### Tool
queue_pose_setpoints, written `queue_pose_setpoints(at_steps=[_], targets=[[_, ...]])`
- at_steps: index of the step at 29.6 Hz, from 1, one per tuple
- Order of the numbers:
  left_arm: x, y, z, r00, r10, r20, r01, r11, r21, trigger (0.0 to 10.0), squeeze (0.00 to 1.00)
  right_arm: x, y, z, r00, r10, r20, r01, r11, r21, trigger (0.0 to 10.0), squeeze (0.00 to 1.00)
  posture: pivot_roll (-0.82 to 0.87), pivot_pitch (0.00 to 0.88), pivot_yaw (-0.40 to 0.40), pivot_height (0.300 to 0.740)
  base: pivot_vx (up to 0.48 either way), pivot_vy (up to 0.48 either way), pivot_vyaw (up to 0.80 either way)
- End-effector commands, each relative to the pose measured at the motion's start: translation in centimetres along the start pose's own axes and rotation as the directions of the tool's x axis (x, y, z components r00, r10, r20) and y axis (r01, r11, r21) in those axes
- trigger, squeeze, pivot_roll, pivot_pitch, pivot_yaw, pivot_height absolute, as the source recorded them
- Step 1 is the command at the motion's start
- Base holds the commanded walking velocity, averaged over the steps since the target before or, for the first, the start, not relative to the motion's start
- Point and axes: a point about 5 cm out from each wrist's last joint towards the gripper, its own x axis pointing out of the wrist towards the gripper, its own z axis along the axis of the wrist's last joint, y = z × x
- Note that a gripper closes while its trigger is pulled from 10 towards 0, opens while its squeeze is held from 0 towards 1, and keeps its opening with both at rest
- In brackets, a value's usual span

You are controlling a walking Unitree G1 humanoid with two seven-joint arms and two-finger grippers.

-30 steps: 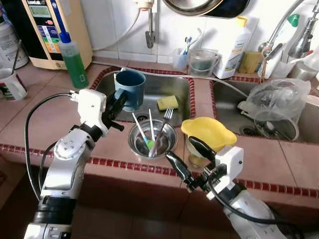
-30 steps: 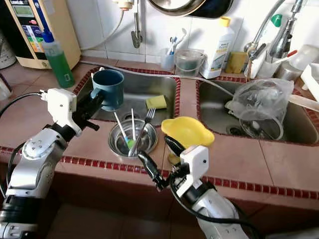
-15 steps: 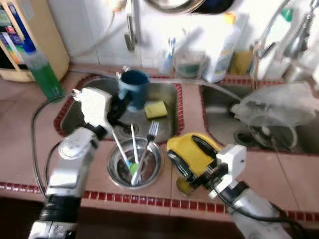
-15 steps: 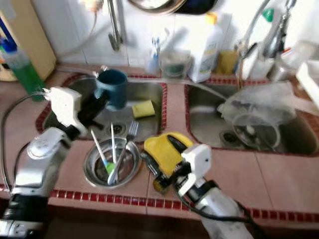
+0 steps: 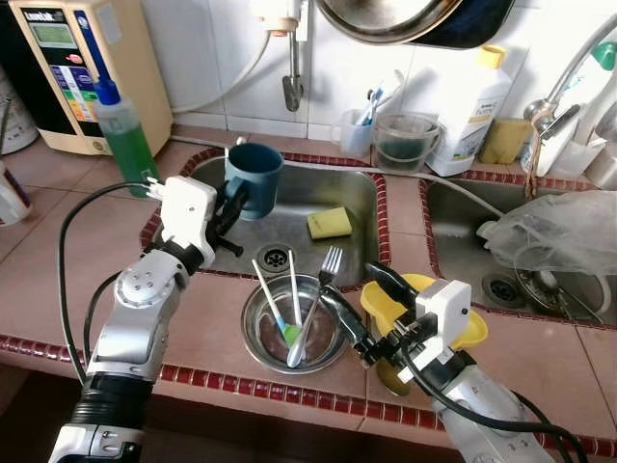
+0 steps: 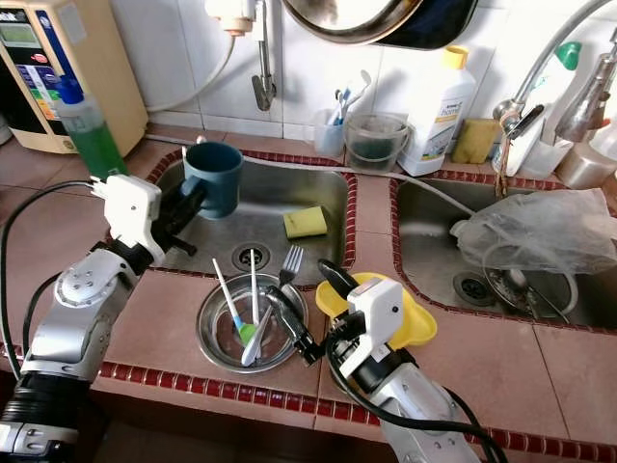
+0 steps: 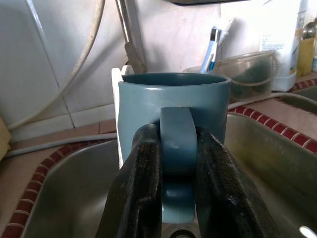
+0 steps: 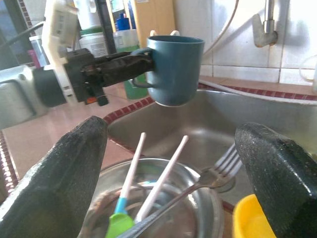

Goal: Kitchen organization

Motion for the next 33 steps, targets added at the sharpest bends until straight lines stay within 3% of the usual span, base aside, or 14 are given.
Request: queue_pose_setpoints(at_steps=[1,14,21,33], targets=[[0.8,0.2,0.6,1.0,-0.003,0.02,0.002,1.0,0.022,10.0,0.0,-0.3,0.0,0.6,1.0,-0.019,0.01,0.019,1.0,0.008,10.0,0.0,-0.15,0.078,0.021,0.74,0.0,0.0,0.0],[3.2,0.0,-0.8,0.996,-0.058,-0.068,0.062,0.996,0.061,10.0,0.0,-2.3,0.4,1.3,0.995,-0.095,-0.021,0.094,0.995,-0.019,10.0,0.0,-0.22,0.133,0.03,0.74,0.0,0.0,0.0],[3.2,0.9,-2.5,0.988,-0.021,-0.153,0.037,0.994,0.1,10.0,0.0,-3.2,0.9,1.6,0.991,-0.129,-0.031,0.128,0.992,-0.018,10.0,0.0,-0.25,0.158,0.04,0.74,0.0,0.0,0.0],[3.1,2.4,-2.2,0.987,-0.027,-0.156,0.048,0.99,0.134,10.0,0.0,-4.3,1.6,1.8,0.986,-0.163,-0.043,0.163,0.987,-0.001,10.0,0.0,-0.27,0.17,0.055,0.74,0.0,0.0,0.0]])
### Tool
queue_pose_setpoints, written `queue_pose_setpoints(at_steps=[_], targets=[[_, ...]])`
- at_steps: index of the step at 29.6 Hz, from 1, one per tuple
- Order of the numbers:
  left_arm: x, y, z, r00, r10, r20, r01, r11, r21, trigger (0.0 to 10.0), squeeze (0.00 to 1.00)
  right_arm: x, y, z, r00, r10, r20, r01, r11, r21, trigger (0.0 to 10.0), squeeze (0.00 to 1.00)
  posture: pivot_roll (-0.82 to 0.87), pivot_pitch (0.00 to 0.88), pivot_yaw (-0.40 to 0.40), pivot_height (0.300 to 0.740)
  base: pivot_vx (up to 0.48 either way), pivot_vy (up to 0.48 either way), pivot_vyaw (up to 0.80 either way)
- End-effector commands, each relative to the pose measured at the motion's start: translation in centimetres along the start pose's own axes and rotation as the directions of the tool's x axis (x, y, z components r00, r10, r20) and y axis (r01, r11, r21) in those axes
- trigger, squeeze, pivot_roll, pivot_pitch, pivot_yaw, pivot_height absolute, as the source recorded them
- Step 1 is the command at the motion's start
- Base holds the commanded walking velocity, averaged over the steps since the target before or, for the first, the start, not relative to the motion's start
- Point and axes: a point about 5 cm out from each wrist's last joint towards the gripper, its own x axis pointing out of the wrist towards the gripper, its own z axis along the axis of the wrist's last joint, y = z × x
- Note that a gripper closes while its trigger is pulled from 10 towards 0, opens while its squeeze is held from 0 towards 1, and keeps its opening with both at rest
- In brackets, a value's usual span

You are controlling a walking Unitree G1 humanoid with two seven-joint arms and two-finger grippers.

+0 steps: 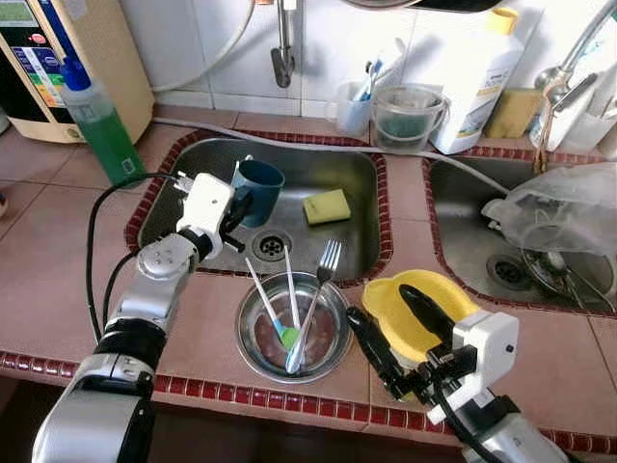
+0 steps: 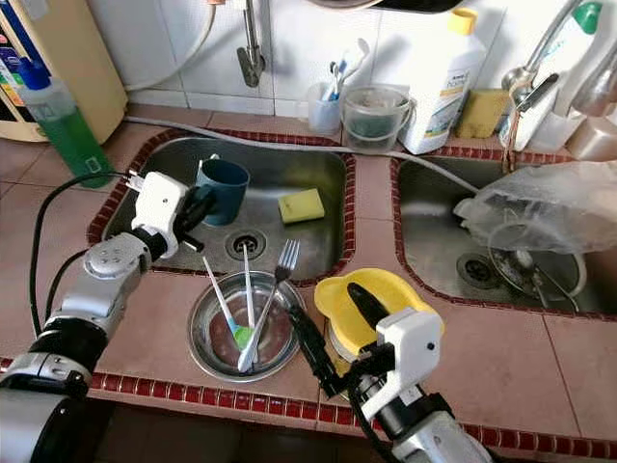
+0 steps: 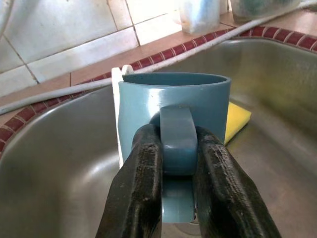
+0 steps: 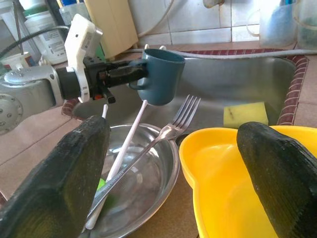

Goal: Kitchen organization

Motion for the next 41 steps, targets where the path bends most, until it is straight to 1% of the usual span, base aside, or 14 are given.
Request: queue_pose_setpoints(at_steps=[1,6,13,14,15,16,17,21,25,32,38,41], targets=[[0.0,0.6,0.4,1.0,0.001,0.007,-0.001,1.0,0.03,10.0,0.0,-0.3,0.0,0.3,1.0,-0.012,-0.001,0.012,1.0,-0.003,10.0,0.0,-0.27,0.17,0.055,0.74,0.0,0.0,0.0],[-0.2,0.9,0.2,1.0,0.0,0.003,0.0,0.999,0.044,10.0,0.0,-0.7,-0.1,0.4,1.0,-0.019,-0.005,0.019,1.0,0.004,10.0,0.0,-0.27,0.168,0.055,0.74,0.0,0.0,0.0],[-0.3,1.3,0.2,1.0,0.003,0.001,-0.003,0.999,0.043,10.0,0.0,-0.8,-0.1,0.6,1.0,-0.015,0.008,0.015,1.0,-0.006,10.0,0.0,-0.27,0.16,0.056,0.74,0.0,0.0,0.0],[-0.3,1.3,0.2,1.0,0.003,0.002,-0.003,0.999,0.043,10.0,0.02,-0.8,-0.1,0.6,1.0,-0.014,0.01,0.014,1.0,-0.007,10.0,0.0,-0.27,0.157,0.055,0.74,0.0,0.0,0.0],[-0.3,1.3,0.1,1.0,0.001,0.003,-0.002,0.999,0.043,10.0,0.66,-0.7,-0.1,0.7,1.0,-0.011,0.016,0.011,1.0,-0.008,10.0,0.0,-0.27,0.154,0.055,0.74,0.0,0.0,0.0],[-0.3,1.3,0.1,1.0,0.001,0.003,-0.002,0.999,0.043,10.0,0.66,-0.7,-0.1,0.7,1.0,-0.011,0.016,0.011,1.0,-0.008,10.0,0.0,-0.27,0.154,0.055,0.74,0.0,0.0,0.0],[-0.3,1.3,0.1,1.0,-0.001,0.003,0.001,0.999,0.04,10.0,1.0,-0.7,-0.1,0.8,1.0,-0.006,0.02,0.007,1.0,-0.009,10.0,0.0,-0.27,0.152,0.055,0.74,0.0,0.0,0.0],[-0.3,1.3,0.1,1.0,-0.001,0.005,0.001,0.999,0.038,10.0,1.0,-0.6,-0.2,0.9,1.0,-0.002,0.022,0.002,1.0,-0.016,10.0,0.0,-0.26,0.15,0.054,0.74,0.0,0.0,0.0],[-0.3,1.5,0.5,1.0,0.005,0.03,-0.006,0.999,0.034,10.0,1.0,-0.6,-0.4,1.0,1.0,0.003,0.023,-0.003,1.0,-0.027,10.0,0.0,-0.26,0.149,0.053,0.74,0.0,0.0,0.0],[-0.3,1.8,0.7,0.999,0.008,0.034,-0.009,0.999,0.032,10.0,1.0,-0.1,-0.5,1.2,0.999,0.014,0.038,-0.012,0.999,-0.037,10.0,0.0,-0.25,0.146,0.052,0.74,0.0,0.0,0.0],[-0.3,2.2,1.1,0.998,0.027,0.051,-0.028,0.999,0.023,10.0,1.0,0.5,-0.8,1.6,0.998,0.009,0.07,-0.005,0.999,-0.051,10.0,0.0,-0.24,0.141,0.056,0.74,0.0,0.0,0.0],[-0.4,2.4,1.5,0.996,0.047,0.074,-0.047,0.999,0.0,10.0,1.0,1.2,-1.0,1.9,0.995,-0.001,0.1,0.006,0.998,-0.055,10.0,0.0,-0.24,0.14,0.058,0.74,0.0,0.0,0.0]])
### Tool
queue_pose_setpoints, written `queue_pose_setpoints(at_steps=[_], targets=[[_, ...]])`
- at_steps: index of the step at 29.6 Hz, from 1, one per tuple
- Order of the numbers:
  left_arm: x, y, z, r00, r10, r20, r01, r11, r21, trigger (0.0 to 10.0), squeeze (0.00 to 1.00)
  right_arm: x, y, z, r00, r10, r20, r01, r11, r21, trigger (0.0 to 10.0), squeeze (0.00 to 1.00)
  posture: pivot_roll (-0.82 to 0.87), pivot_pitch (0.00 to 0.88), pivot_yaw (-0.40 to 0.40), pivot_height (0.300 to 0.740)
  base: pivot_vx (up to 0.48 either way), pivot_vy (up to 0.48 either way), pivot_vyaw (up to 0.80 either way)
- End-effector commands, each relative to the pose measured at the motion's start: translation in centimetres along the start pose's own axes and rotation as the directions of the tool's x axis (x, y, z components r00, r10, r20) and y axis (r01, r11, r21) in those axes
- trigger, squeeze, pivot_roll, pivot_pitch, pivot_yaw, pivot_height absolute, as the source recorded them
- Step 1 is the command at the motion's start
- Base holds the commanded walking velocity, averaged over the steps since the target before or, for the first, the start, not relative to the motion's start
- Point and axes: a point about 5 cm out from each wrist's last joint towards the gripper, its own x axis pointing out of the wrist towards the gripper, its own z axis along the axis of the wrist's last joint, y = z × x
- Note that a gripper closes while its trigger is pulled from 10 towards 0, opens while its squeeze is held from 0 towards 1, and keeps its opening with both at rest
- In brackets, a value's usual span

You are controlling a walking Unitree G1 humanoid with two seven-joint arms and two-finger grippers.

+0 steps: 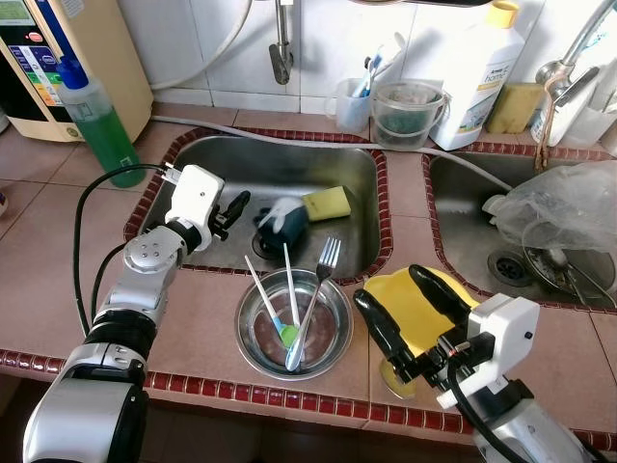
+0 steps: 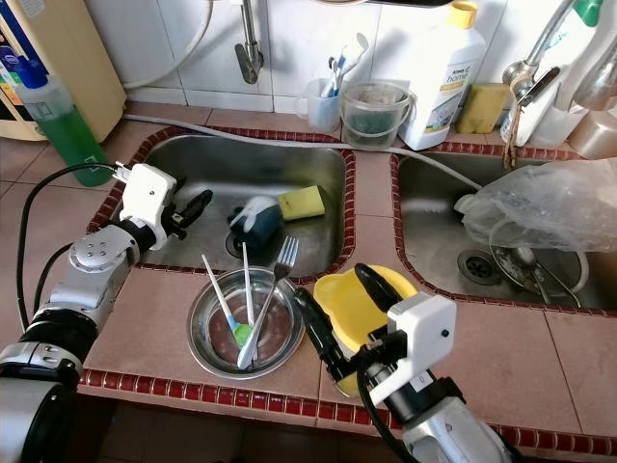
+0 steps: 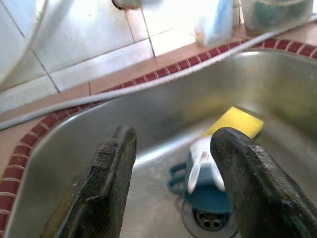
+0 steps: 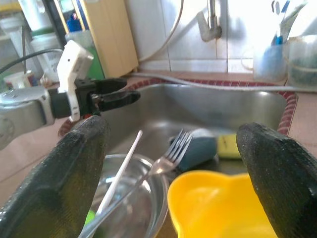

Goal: Kitchen organization

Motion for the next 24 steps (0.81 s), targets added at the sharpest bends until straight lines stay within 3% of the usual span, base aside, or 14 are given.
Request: queue_pose_setpoints(at_steps=[1,7,8,9,15,18,24], targets=[[0.0,0.7,0.9,0.999,0.018,0.032,-0.018,1.0,-0.006,10.0,1.0,0.2,-0.4,0.1,1.0,-0.023,0.016,0.024,1.0,-0.007,10.0,0.0,-0.23,0.135,0.058,0.74,0.0,0.0,0.0],[-0.5,0.2,1.2,0.995,0.066,0.073,-0.061,0.996,-0.072,10.0,1.0,2.0,-1.0,0.5,0.994,-0.065,0.085,0.068,0.997,-0.039,10.0,0.0,-0.2,0.119,0.052,0.74,0.0,0.0,0.0],[-0.5,0.1,1.3,0.994,0.07,0.082,-0.063,0.995,-0.08,10.0,0.89,2.3,-1.2,0.6,0.992,-0.079,0.098,0.084,0.995,-0.048,10.0,0.0,-0.2,0.115,0.046,0.74,0.0,0.0,0.0],[-0.7,-0.2,1.5,0.992,0.078,0.098,-0.07,0.993,-0.09,10.0,0.0,3.0,-1.6,0.6,0.988,-0.097,0.116,0.104,0.993,-0.055,10.0,0.0,-0.19,0.108,0.046,0.74,0.0,0.0,0.0],[-1.2,-0.8,2.2,0.986,0.109,0.124,-0.095,0.989,-0.118,10.0,0.0,4.7,-2.1,0.8,0.982,-0.112,0.152,0.122,0.991,-0.054,10.0,0.0,-0.15,0.095,0.032,0.74,0.0,0.0,0.0],[-2.4,-1.1,3.1,0.977,0.165,0.136,-0.144,0.978,-0.15,10.0,0.0,5.8,-3.3,0.9,0.97,-0.147,0.193,0.163,0.984,-0.07,10.0,0.0,-0.13,0.085,0.026,0.74,0.0,0.0,0.0],[-3.7,-1.7,3.3,0.958,0.23,0.17,-0.191,0.957,-0.218,10.0,0.0,5.8,-4.2,0.5,0.961,-0.196,0.193,0.215,0.973,-0.085,10.0,0.0,-0.11,0.08,0.023,0.74,0.0,0.0,0.0]])
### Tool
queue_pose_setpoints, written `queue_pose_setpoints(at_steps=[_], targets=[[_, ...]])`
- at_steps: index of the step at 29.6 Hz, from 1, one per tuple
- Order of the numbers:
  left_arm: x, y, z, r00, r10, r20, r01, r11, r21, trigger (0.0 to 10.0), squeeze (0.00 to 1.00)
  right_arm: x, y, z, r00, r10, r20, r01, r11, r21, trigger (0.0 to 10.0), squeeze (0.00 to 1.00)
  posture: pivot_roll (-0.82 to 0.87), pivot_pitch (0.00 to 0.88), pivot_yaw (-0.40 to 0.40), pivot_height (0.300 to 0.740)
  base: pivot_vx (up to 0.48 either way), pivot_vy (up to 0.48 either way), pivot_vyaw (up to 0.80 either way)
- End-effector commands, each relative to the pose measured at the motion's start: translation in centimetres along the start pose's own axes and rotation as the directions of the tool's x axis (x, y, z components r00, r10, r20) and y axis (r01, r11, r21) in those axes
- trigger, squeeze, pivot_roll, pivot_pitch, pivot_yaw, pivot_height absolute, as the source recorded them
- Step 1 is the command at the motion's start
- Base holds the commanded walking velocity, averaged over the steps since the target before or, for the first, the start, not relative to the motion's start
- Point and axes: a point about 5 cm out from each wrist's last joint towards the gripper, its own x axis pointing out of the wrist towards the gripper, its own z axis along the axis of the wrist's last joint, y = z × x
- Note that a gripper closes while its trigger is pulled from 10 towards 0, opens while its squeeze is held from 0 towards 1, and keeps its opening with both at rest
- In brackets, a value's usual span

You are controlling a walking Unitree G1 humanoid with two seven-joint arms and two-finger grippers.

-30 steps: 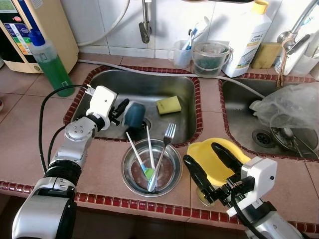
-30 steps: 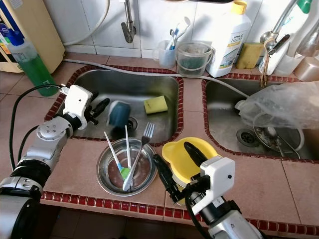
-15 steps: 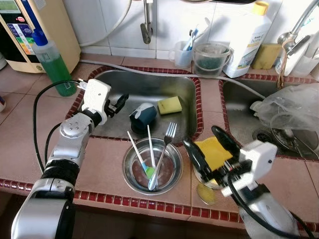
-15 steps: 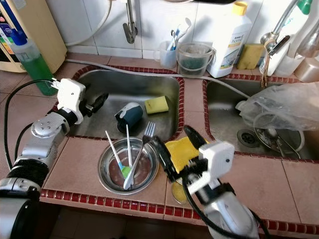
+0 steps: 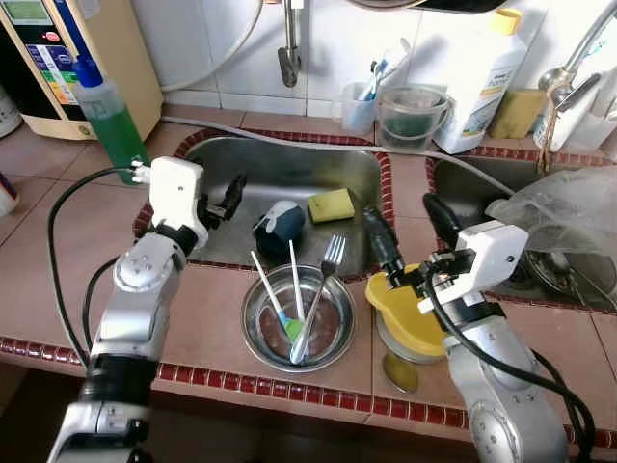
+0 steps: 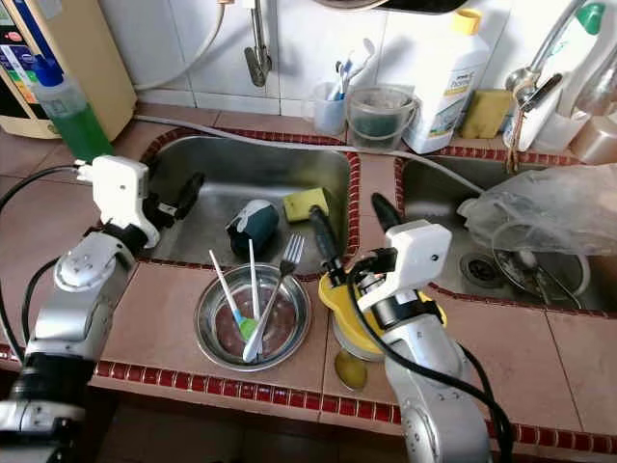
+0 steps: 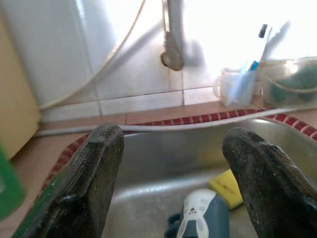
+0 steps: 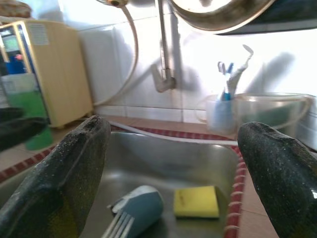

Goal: Kitchen organization

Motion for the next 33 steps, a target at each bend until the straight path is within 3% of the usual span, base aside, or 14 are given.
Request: queue_pose_setpoints(at_steps=[1,8,29,33], targets=[[-0.5,0.0,0.5,0.999,0.028,0.027,-0.027,1.0,-0.014,10.0,0.0,-0.1,-0.4,-0.2,1.0,-0.028,0.004,0.028,1.0,-0.015,10.0,0.0,-0.11,0.08,0.023,0.74,0.0,0.0,0.0],[-2.7,-1.4,-0.3,0.995,0.097,0.018,-0.096,0.993,-0.069,10.0,0.0,0.1,-1.7,-0.8,0.985,-0.168,0.035,0.171,0.982,-0.083,10.0,0.0,-0.11,0.072,0.027,0.74,0.0,0.0,0.0],[-3.5,-2.6,0.5,0.998,0.046,0.047,-0.043,0.997,-0.058,10.0,0.0,0.7,-1.8,-0.6,0.982,-0.174,0.072,0.181,0.978,-0.105,10.0,0.0,-0.12,0.041,0.009,0.74,0.0,0.0,0.0],[-3.5,-2.7,0.7,0.997,0.043,0.059,-0.038,0.996,-0.08,10.0,0.0,0.9,-1.9,-0.4,0.983,-0.165,0.081,0.173,0.979,-0.109,10.0,0.0,-0.12,0.035,0.005,0.74,0.0,-0.32,0.0]])
